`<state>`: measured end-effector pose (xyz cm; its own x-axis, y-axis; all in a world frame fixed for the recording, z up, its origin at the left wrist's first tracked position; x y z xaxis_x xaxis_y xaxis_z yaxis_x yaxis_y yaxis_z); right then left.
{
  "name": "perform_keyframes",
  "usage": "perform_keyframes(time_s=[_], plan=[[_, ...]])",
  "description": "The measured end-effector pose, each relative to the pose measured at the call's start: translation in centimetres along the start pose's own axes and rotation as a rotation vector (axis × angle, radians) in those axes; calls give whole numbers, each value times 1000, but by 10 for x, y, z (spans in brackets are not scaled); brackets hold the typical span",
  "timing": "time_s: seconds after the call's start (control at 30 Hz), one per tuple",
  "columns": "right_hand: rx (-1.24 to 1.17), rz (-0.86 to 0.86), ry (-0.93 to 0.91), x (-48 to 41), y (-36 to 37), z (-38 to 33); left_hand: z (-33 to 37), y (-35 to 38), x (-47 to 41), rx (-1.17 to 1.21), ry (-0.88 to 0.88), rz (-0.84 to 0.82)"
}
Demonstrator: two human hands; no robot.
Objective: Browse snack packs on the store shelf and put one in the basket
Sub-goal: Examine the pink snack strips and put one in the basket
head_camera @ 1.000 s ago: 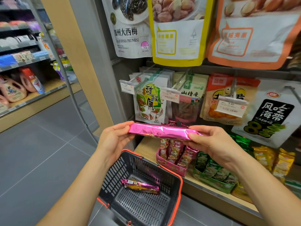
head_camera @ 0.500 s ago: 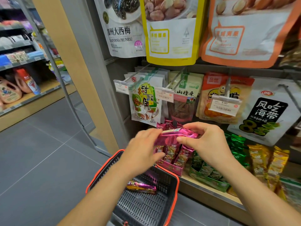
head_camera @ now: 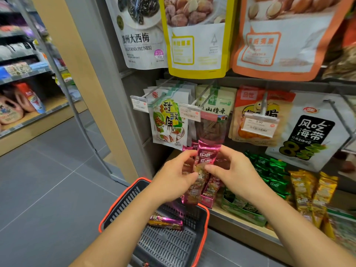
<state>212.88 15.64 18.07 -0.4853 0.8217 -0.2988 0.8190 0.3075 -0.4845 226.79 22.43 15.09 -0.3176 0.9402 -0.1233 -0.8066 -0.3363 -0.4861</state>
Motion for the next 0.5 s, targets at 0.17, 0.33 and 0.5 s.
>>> perform_keyframes(time_s=[0.17, 0.33, 0.5], plan=[[128, -53, -78, 2, 19, -3, 27, -15, -2, -9, 145, 114], [246, -139, -145, 8, 46, -3, 24, -36, -6, -515, 227, 98], [418, -256, -28, 2, 53, 24, -16, -59, -16, -766, 75, 44]])
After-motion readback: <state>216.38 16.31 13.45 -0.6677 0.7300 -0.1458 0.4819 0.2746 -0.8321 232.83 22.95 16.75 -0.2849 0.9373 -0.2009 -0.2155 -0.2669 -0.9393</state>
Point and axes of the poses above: each hand's wrist, its own x-axis away from the middle knuckle, its own y-axis out of the palm, z = x × y, the point moved 7 cm from there along -x, towards the middle knuckle, and after that the axes turned 9 degrees about z, right-handed, at the moved point
